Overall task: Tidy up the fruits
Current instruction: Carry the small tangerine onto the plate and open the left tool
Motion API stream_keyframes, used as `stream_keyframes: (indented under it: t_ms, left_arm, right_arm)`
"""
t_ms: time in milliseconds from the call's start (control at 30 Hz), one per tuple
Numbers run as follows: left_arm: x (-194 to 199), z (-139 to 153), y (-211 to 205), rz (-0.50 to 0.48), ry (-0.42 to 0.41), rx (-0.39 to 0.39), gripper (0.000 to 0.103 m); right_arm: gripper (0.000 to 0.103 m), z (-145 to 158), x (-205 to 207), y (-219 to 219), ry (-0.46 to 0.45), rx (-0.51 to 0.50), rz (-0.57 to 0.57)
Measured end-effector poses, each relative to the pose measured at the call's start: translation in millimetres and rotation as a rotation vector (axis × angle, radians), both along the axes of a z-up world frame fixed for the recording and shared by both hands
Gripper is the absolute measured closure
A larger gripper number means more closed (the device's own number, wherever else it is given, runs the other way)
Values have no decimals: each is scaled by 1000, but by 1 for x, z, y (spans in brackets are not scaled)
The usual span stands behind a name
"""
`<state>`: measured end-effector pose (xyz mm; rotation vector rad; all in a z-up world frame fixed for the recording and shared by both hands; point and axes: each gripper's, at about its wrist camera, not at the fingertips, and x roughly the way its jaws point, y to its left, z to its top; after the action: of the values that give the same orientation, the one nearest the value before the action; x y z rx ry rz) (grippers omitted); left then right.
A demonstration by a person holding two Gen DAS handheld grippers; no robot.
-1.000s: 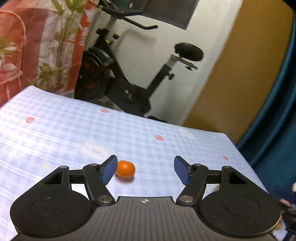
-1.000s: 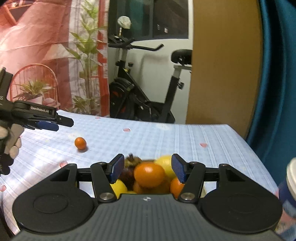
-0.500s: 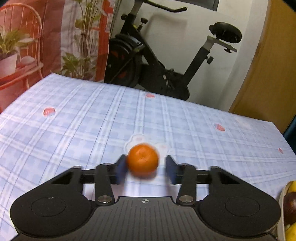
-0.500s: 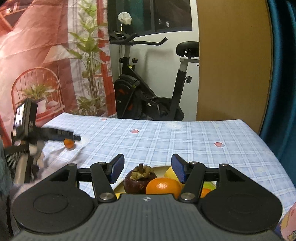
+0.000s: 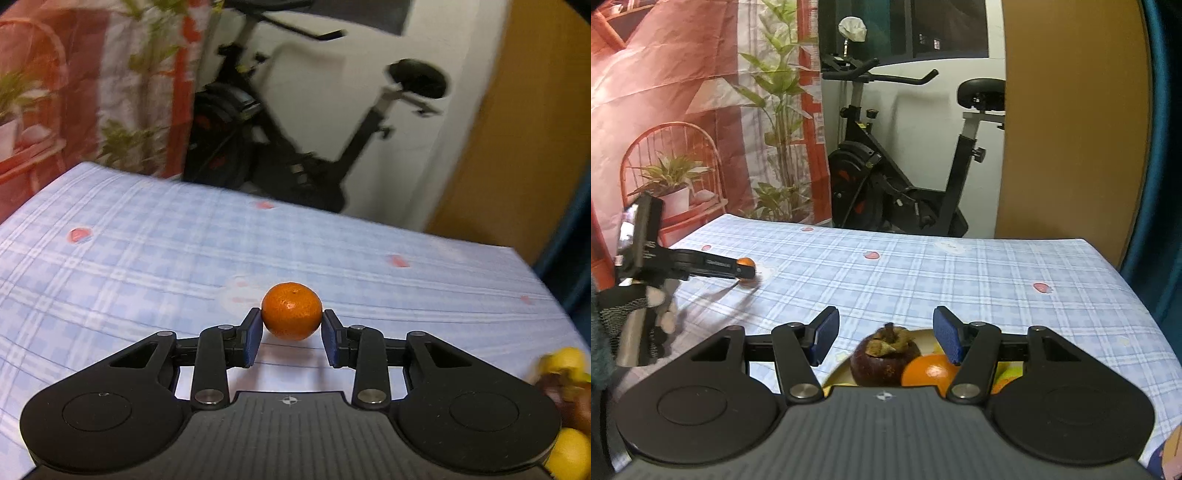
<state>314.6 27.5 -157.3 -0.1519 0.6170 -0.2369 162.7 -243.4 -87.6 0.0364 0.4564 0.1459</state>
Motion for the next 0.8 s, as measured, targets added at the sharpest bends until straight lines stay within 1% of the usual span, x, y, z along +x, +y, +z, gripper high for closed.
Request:
stream_keyframes:
  t_ms: [100, 233, 300, 400, 467, 600, 700, 800]
  left_arm:
    - [-24, 15, -27, -112, -43, -9, 66]
    - [-54, 27, -72, -292, -64, -38, 66]
    - [-67, 27, -95, -375, -68, -36, 66]
    - [-85, 23, -131, -482, -57, -11, 66]
    - [-97, 18, -147, -525, -54, 11, 66]
    - [-111, 11, -163, -578, -35, 25, 66]
    - [-115, 8, -172, -592, -22, 32, 66]
    - [-108, 7, -170, -607, -11, 41, 66]
  right_arm:
    - [43, -2, -5, -6, 1, -5, -21]
    - [43, -7, -18, -14, 4, -20, -45]
    - [43, -7, -25, -22, -4, -12, -66]
    - [43, -4, -34, -33, -19, 6, -99]
    - [43, -3, -39, -41, -29, 15, -117]
    - [43, -2, -47, -50, -41, 33, -134]
    - [43, -3, -49, -54, -41, 47, -142]
    - [43, -5, -49, -57, -34, 60, -144]
